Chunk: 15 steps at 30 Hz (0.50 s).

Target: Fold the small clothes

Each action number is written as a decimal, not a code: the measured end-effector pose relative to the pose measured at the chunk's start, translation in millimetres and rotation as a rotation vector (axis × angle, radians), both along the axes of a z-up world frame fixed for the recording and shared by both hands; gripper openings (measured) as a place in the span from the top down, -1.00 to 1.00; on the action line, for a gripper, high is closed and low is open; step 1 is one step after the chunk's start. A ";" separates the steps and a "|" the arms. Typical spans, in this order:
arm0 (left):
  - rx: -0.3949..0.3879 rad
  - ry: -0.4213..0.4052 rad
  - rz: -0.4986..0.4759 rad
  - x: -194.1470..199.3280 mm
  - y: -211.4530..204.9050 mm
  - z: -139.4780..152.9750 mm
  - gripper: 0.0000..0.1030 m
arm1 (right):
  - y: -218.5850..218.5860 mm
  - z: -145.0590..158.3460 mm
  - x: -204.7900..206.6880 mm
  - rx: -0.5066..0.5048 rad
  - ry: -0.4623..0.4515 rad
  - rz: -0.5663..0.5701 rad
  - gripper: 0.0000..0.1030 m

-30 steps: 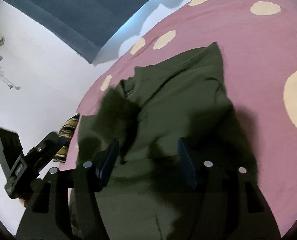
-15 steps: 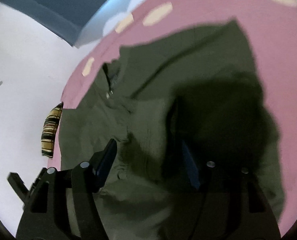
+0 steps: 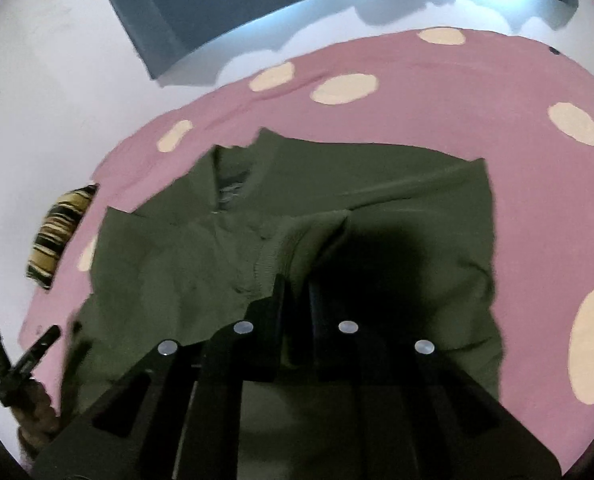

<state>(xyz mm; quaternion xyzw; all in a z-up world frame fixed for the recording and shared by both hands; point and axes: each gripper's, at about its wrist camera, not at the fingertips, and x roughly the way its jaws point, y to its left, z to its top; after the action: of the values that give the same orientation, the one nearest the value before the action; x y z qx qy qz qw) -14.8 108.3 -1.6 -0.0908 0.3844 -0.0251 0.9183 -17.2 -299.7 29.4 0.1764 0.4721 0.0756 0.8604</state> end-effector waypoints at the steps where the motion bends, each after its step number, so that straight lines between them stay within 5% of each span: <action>1: -0.005 0.008 0.004 0.6 1.8 -2.1 -0.50 | -2.9 -7.9 1.7 -0.001 0.025 -0.009 0.81; 6: -0.013 0.035 0.022 4.1 6.3 -8.5 -0.50 | -20.5 -54.8 4.7 0.044 0.112 -0.048 0.80; 12: -0.028 0.055 0.019 3.6 10.0 -9.2 -0.50 | -30.1 -43.8 0.2 0.110 0.105 -0.037 0.68; 15: -0.028 0.038 -0.011 -6.0 14.0 -1.9 -0.50 | -41.1 -26.6 -20.5 0.186 0.056 -0.035 0.42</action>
<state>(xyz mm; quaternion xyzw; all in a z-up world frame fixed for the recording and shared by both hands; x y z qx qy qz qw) -20.8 122.3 -3.5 -0.1022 0.4020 -0.0338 0.9093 -37.7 -340.8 2.8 0.2661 0.4838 0.0990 0.8278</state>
